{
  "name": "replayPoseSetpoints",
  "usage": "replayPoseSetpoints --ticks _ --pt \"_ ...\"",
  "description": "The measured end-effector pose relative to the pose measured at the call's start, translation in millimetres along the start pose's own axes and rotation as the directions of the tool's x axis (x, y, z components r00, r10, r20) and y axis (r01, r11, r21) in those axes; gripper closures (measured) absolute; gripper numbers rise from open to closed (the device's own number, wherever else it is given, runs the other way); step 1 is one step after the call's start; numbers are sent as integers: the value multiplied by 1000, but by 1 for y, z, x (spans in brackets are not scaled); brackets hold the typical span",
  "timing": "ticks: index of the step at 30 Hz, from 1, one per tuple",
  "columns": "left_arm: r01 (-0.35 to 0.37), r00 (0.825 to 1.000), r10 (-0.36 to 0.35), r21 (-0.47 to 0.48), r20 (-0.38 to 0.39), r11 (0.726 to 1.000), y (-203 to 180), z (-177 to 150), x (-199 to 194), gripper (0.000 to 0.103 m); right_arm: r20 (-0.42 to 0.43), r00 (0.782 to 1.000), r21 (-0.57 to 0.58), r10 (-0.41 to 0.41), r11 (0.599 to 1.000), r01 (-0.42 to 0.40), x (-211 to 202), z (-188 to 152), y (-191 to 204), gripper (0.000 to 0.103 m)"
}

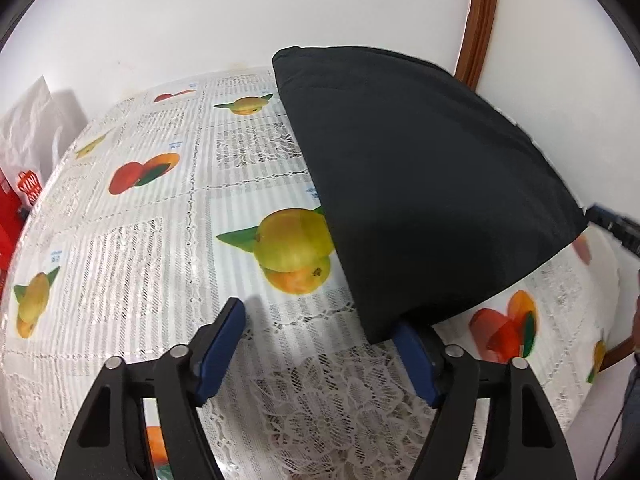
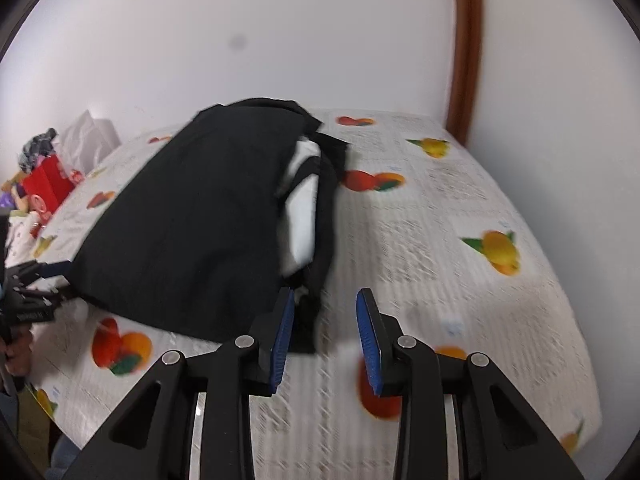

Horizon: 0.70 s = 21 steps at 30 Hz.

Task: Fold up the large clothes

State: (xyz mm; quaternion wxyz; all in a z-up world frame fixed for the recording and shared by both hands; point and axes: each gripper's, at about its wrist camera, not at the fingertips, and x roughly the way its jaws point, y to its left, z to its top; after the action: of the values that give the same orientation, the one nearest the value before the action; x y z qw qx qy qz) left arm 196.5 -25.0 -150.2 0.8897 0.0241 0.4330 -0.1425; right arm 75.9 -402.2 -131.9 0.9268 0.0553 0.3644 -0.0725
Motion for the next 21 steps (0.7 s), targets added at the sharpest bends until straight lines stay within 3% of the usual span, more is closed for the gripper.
replayPoseSetpoints --ticks 4,10,15,18,21 --pt "64 998 -64 -23 3 998 0 -1 -3 50 -49 999 40 7 999 -5 4 -12 -8 71" --pt "106 994 -106 -10 -10 994 -11 0 -2 74 -63 997 28 46 999 -45 22 -15 9 71" --pt "112 994 -112 -8 -19 994 -17 3 0 84 -91 995 37 43 999 -39 41 -13 14 72" --pt "116 993 -116 -15 -20 993 -16 5 0 86 -91 994 33 62 998 -59 45 -12 18 88" --pt "112 994 -112 -24 -14 993 -13 5 0 89 -84 996 -2 33 999 -33 47 -9 28 94"
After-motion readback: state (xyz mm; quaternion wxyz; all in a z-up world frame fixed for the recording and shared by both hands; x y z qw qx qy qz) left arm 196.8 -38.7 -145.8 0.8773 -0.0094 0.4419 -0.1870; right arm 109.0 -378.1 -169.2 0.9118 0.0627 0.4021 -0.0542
